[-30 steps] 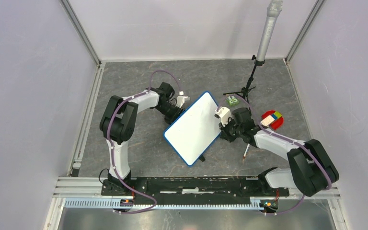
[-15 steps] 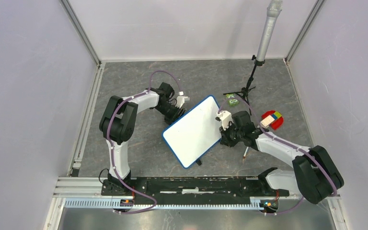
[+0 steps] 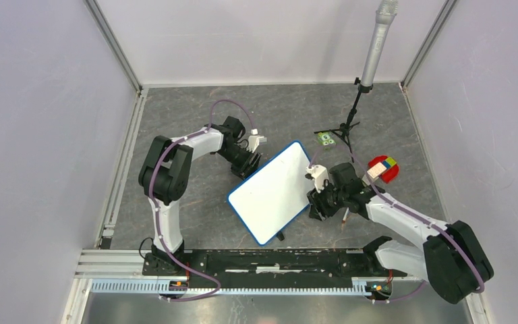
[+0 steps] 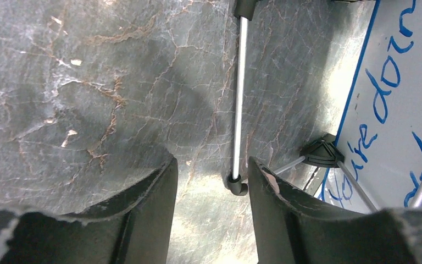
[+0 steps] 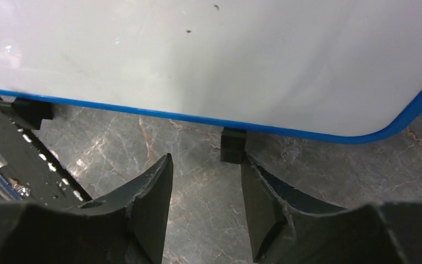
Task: Write a sentence on the whiteboard
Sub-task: Move the whiteboard to the center of the board, then pick up the whiteboard marker from the center of the board.
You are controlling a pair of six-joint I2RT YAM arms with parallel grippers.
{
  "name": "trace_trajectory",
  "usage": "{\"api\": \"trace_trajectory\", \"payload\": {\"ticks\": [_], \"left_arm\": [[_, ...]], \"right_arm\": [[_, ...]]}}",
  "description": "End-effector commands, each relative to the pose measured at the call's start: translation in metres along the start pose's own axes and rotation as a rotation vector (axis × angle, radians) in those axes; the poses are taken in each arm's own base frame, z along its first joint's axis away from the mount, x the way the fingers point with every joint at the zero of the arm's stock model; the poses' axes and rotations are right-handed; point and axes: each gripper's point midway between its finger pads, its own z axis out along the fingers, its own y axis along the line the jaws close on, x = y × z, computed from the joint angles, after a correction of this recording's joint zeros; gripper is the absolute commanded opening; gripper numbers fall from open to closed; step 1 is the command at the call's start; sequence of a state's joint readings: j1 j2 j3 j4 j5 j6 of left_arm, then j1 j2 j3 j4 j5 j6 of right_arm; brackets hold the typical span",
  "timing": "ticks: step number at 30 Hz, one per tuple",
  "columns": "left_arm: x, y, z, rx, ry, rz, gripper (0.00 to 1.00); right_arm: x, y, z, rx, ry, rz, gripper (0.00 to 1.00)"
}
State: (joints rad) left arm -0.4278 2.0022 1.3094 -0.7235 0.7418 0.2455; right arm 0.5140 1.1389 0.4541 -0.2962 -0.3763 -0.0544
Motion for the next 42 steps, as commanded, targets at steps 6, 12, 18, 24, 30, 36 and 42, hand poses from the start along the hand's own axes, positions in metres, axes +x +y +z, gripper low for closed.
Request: {"api": "trace_trajectory", "payload": {"ticks": [6,12,18,24,30,36,42], "left_arm": [[-0.047,0.011,-0.055,-0.106,-0.181,-0.025,0.70],[-0.072,0.030,-0.127,-0.218,-0.355,-0.080,0.78],[-0.068,0.020,-0.170,-0.312,-0.460,-0.092,0.80],[-0.067,0.005,-0.174,-0.288,-0.511,-0.077,0.80],[-0.068,0.004,-0.173,-0.274,-0.509,-0.077,0.80],[-0.068,0.001,-0.173,-0.265,-0.514,-0.075,0.80],[-0.070,-0.004,-0.178,-0.263,-0.532,-0.062,0.80]], "right_arm": [[-0.069,0.002,-0.047,-0.025,-0.152,-0.106,0.68],[-0.071,-0.026,-0.072,0.069,-0.033,-0.280,0.72],[-0.036,-0.074,-0.092,0.310,0.105,-0.276,0.69],[0.006,-0.097,-0.098,0.339,0.289,-0.369,0.62],[0.025,-0.100,-0.092,0.328,0.378,-0.233,0.68],[0.025,-0.103,-0.077,0.282,0.388,-0.148,0.73],[0.026,-0.111,-0.070,0.248,0.401,-0.026,0.79]]}}
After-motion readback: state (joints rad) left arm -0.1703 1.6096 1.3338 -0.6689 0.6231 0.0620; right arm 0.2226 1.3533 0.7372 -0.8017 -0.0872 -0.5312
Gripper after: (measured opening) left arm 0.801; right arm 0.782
